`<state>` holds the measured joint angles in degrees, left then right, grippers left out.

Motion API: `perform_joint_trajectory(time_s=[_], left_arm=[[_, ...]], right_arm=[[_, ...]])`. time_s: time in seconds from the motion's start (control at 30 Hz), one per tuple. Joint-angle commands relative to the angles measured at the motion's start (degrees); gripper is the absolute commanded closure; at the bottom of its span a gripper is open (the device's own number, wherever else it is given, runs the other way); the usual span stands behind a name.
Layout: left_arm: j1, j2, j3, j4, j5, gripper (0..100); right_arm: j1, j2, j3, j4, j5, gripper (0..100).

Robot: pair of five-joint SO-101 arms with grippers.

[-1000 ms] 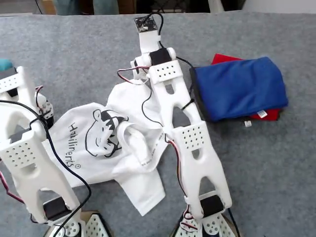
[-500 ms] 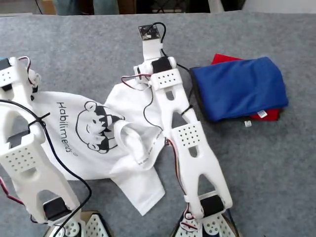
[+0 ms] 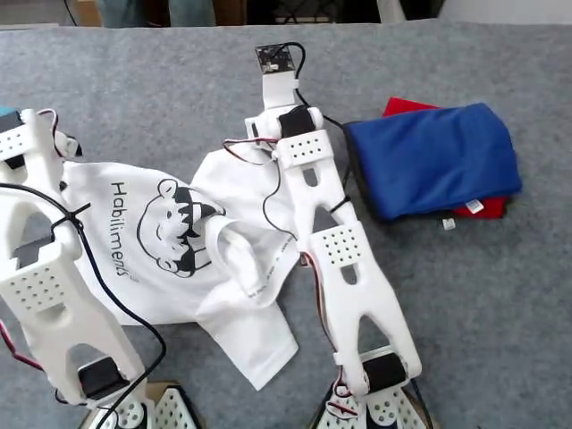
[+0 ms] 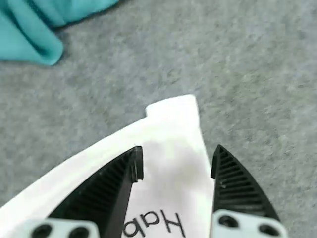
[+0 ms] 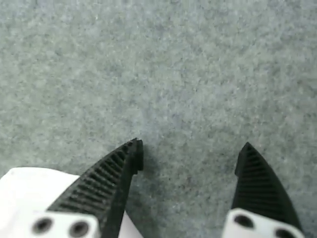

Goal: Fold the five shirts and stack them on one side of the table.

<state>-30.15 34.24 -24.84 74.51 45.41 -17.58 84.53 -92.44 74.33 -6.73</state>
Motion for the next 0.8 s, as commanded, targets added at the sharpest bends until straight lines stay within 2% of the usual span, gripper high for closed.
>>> perform_joint_trajectory(time_s=[0.0, 0.1, 0.17, 0.2, 0.47, 0.77], left_arm=[[0.66, -3.43, 0.13, 6.86, 0.62, 77], [1.27, -2.55, 3.47, 8.88, 0.26, 87], [1.36, -1.76, 5.76, 8.79, -3.43, 96], [1.45, -1.32, 7.16, 8.88, -5.89, 98], [-4.09, -1.05, 21.32, 10.81, -20.22, 97], [-10.51, -18.29, 44.44, 11.96, -45.36, 97]], right_arm=[[1.05, -0.75, -3.21, -0.79, -0.35, 69.4], [1.05, -0.75, -3.21, -0.88, -0.35, 69.4], [1.14, -0.75, -3.21, -0.88, -0.35, 69.4], [1.14, -0.75, -3.21, -0.88, -0.35, 69.4], [1.14, -0.75, -3.21, -0.88, -0.35, 69.4], [1.14, -0.75, -3.21, -1.23, -0.35, 69.4]])
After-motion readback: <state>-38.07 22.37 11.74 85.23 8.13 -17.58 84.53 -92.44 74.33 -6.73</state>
